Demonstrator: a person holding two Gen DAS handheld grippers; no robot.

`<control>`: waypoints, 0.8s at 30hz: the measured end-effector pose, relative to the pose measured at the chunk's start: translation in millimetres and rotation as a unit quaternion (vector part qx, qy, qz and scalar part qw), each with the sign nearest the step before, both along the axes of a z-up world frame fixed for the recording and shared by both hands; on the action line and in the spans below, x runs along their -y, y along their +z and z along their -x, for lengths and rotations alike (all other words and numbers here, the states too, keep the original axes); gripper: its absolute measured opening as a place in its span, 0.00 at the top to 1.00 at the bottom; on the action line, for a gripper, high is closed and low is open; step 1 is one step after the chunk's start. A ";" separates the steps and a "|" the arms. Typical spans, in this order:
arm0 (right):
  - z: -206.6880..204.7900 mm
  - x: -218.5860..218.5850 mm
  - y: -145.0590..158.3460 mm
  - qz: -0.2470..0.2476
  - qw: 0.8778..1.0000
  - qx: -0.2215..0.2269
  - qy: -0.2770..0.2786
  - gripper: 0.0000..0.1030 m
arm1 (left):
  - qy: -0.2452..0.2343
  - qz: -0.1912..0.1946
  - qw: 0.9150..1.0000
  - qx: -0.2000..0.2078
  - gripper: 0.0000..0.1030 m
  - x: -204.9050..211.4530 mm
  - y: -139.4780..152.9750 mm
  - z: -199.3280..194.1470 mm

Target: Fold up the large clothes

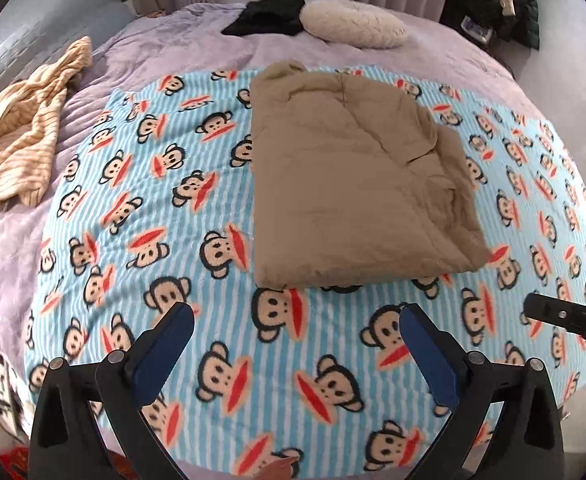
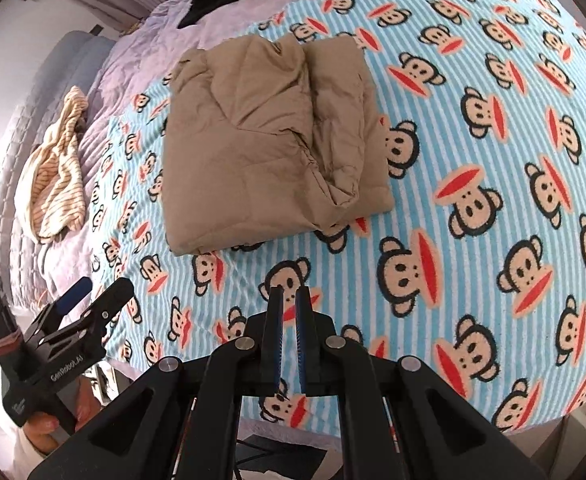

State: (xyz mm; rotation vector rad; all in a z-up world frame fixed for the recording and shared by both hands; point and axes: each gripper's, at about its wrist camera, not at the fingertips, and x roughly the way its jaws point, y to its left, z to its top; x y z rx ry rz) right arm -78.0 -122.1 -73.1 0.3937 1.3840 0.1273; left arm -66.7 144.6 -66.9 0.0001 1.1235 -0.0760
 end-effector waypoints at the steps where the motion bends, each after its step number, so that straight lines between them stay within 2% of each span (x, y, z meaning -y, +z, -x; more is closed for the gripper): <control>1: 1.8 -1.5 3.7 0.003 1.000 0.005 0.006 0.93 | 0.006 0.005 1.000 -0.002 0.00 -1.2 2.6 4.5; 6: 12.4 -6.9 16.6 0.013 0.999 0.022 0.036 0.93 | 0.039 -0.014 0.999 0.004 0.00 -4.1 19.0 32.2; 9: 19.7 -9.6 22.0 0.030 0.998 0.021 0.053 0.93 | 0.052 -0.012 0.999 0.010 0.00 -5.3 30.4 45.9; 11: 25.4 -12.2 28.4 0.053 0.996 0.024 0.061 0.84 | 0.052 -0.016 0.998 0.018 0.00 -3.7 37.4 50.2; 13: 28.9 -14.1 35.3 0.067 0.995 0.027 0.065 0.47 | 0.046 -0.022 0.998 0.024 0.00 -1.7 43.0 49.5; 14: 30.5 -14.8 40.8 0.071 0.995 0.035 0.064 0.43 | 0.042 -0.023 0.999 0.025 0.00 -1.2 45.5 47.8; 20: 22.8 -24.8 58.2 0.098 0.992 0.070 0.035 0.41 | 0.014 -0.019 0.999 0.026 0.00 -10.4 62.5 34.0; 22: 19.7 -30.6 62.5 0.109 0.991 0.078 0.023 0.29 | 0.015 -0.023 0.999 0.029 0.00 -18.9 67.3 27.5; 24: 16.8 -37.6 71.1 0.120 0.988 0.097 0.017 0.21 | 0.018 -0.022 0.999 0.033 0.00 -25.3 71.7 22.6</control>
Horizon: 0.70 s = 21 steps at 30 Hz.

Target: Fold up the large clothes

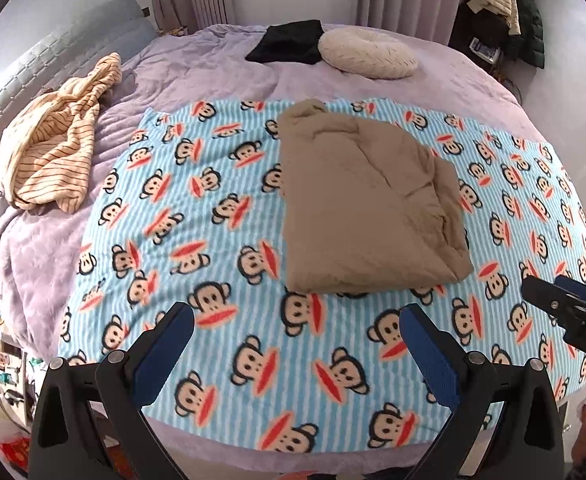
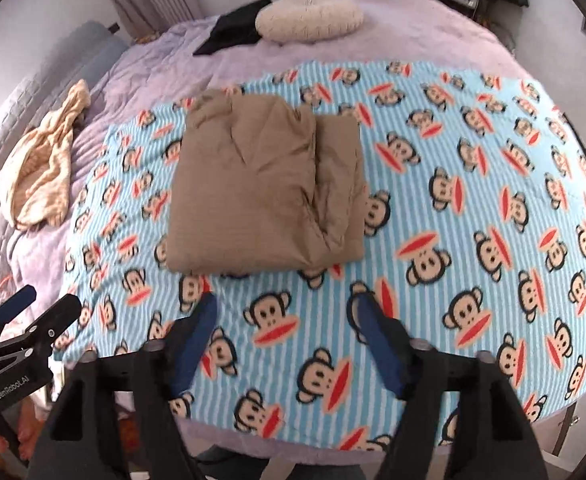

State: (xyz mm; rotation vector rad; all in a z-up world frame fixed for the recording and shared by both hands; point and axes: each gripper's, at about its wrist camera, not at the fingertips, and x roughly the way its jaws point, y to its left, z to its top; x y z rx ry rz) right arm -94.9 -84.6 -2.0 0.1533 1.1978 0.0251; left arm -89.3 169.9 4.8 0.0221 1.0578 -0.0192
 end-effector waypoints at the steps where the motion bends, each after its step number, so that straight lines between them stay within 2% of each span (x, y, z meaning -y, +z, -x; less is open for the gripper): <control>1: -0.9 -3.1 5.0 0.007 1.000 0.011 -0.002 0.21 | 0.002 -0.002 1.000 0.004 0.00 -3.1 2.7 -2.6; 4: -3.2 -9.0 15.6 0.021 0.999 0.033 -0.011 0.15 | 0.006 -0.001 1.000 0.012 0.00 -9.6 8.9 -6.6; 9: -4.6 -12.4 30.0 0.025 0.997 0.066 -0.025 0.14 | 0.005 -0.003 1.000 0.025 0.00 -12.9 18.4 -9.4; 12: -6.2 -15.6 35.6 0.039 0.996 0.071 -0.032 0.00 | 0.005 -0.001 0.999 0.032 0.00 -13.3 23.4 -8.9; 21: -11.7 -22.7 50.9 0.032 0.997 0.064 -0.024 0.00 | 0.004 0.004 0.999 0.048 0.00 -12.0 38.7 -8.7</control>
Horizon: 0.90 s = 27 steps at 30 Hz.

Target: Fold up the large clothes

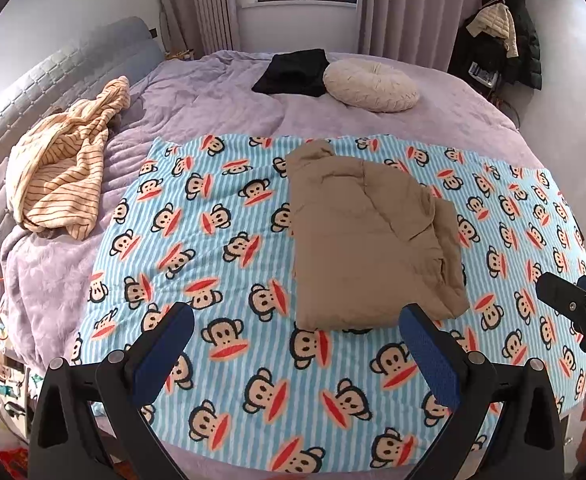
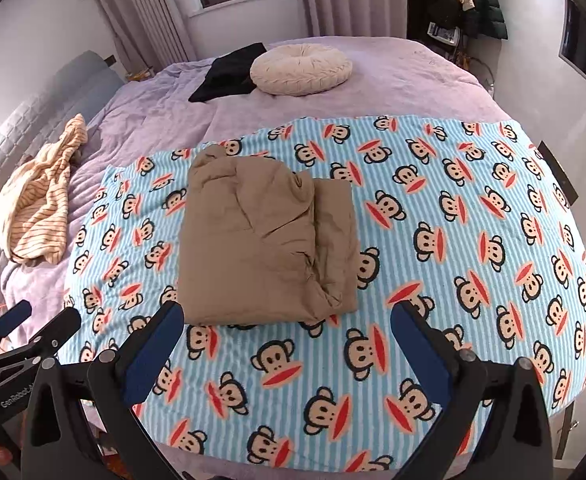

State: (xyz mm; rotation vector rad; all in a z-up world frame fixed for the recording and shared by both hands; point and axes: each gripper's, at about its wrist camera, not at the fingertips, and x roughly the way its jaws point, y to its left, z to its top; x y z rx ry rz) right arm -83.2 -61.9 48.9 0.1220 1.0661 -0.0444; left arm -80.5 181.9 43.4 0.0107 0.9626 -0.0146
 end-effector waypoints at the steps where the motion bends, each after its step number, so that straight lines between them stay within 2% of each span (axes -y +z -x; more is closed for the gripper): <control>1: 0.5 -1.4 2.7 0.004 1.000 0.003 0.001 0.00 | 0.000 0.000 1.000 0.002 0.00 0.2 1.5 0.1; 9: 0.8 -6.5 22.9 0.025 0.999 0.028 0.005 0.00 | -0.001 -0.001 1.000 0.021 0.00 4.5 15.9 2.0; 27: 2.2 -5.0 24.0 0.021 0.999 0.028 0.002 0.00 | 0.002 -0.004 1.000 0.026 0.00 5.3 21.5 4.9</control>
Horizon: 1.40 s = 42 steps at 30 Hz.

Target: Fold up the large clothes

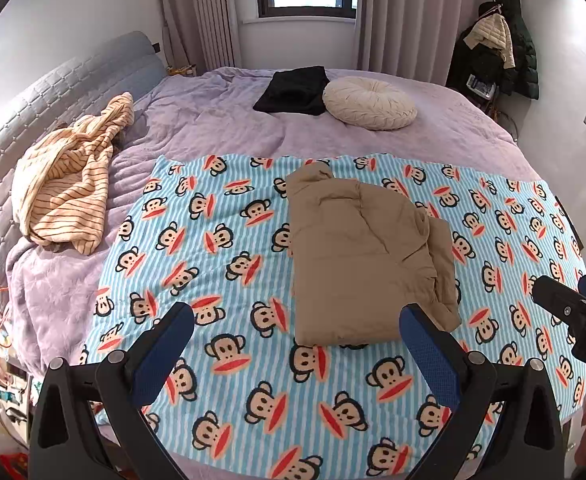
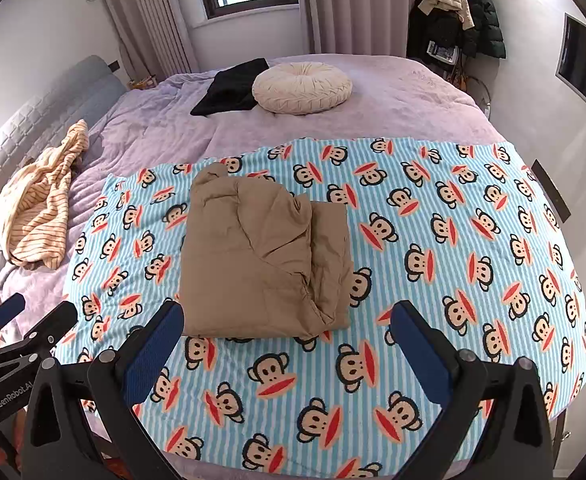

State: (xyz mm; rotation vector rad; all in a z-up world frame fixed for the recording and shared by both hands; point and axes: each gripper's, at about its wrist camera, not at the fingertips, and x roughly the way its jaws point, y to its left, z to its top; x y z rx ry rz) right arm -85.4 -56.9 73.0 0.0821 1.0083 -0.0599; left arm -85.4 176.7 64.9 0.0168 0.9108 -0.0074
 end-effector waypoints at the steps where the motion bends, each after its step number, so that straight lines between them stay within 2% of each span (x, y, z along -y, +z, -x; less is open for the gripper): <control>1: -0.3 0.0 -0.1 0.001 1.000 0.000 0.000 0.00 | 0.000 0.000 1.000 0.000 0.00 0.0 0.6 0.1; 42: 0.5 -0.9 -1.0 -0.001 1.000 -0.004 0.001 0.00 | 0.001 -0.002 1.000 -0.001 0.00 -0.5 -0.8 0.0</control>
